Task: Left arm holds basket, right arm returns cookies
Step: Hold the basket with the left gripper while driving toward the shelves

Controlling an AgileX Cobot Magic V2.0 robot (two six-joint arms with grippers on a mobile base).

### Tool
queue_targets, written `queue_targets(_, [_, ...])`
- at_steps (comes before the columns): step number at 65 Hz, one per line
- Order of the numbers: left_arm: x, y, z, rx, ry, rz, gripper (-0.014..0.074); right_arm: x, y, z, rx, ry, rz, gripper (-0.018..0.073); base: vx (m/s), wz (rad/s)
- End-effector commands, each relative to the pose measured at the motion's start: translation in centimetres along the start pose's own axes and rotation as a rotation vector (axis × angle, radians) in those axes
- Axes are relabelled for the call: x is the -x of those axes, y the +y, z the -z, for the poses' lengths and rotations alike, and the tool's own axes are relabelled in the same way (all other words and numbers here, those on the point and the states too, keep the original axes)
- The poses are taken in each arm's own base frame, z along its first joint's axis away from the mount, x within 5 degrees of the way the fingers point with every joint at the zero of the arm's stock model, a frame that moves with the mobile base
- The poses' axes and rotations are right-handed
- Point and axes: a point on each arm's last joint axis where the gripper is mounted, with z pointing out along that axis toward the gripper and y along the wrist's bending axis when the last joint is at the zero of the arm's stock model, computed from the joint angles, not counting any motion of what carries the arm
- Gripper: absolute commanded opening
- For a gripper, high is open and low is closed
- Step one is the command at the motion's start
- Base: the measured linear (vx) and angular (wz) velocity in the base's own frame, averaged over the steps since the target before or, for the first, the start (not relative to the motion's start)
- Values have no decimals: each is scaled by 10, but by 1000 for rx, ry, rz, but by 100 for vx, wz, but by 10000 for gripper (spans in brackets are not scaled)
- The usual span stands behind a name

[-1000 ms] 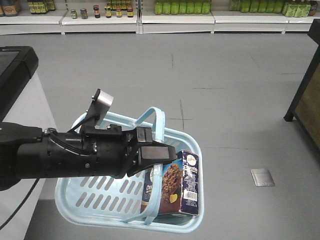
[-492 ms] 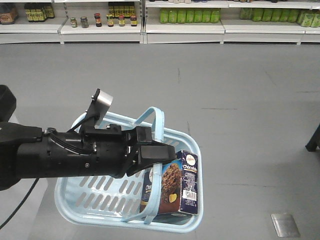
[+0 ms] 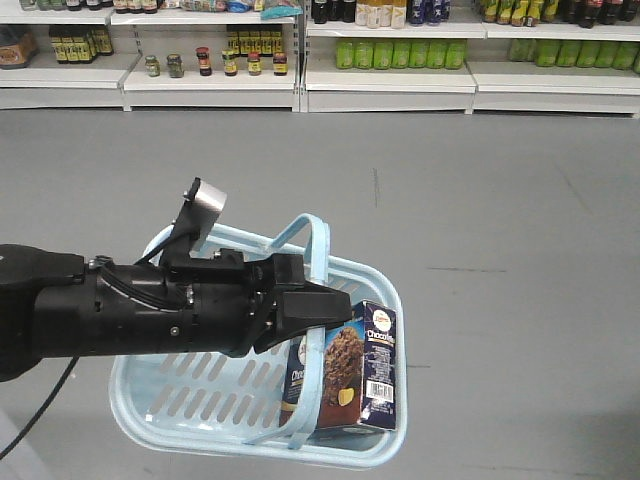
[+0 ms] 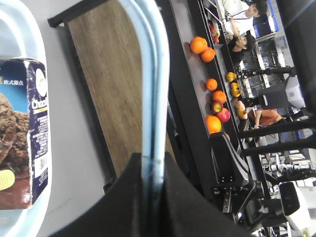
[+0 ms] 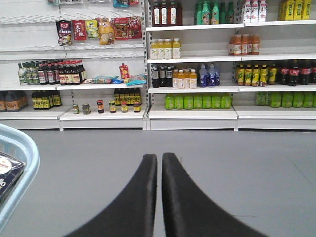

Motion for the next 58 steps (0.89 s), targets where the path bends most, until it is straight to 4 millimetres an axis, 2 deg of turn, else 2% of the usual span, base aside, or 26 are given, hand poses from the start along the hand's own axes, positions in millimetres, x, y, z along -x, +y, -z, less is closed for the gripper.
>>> queue_targets(1, [3, -25, 9, -104, -27, -16, -3, 2, 0, 0, 5, -71, 9, -11, 54, 2])
queue_targets(58, [3, -25, 9, -104, -28, -16, -3, 2, 0, 0, 5, -71, 9, -11, 55, -3])
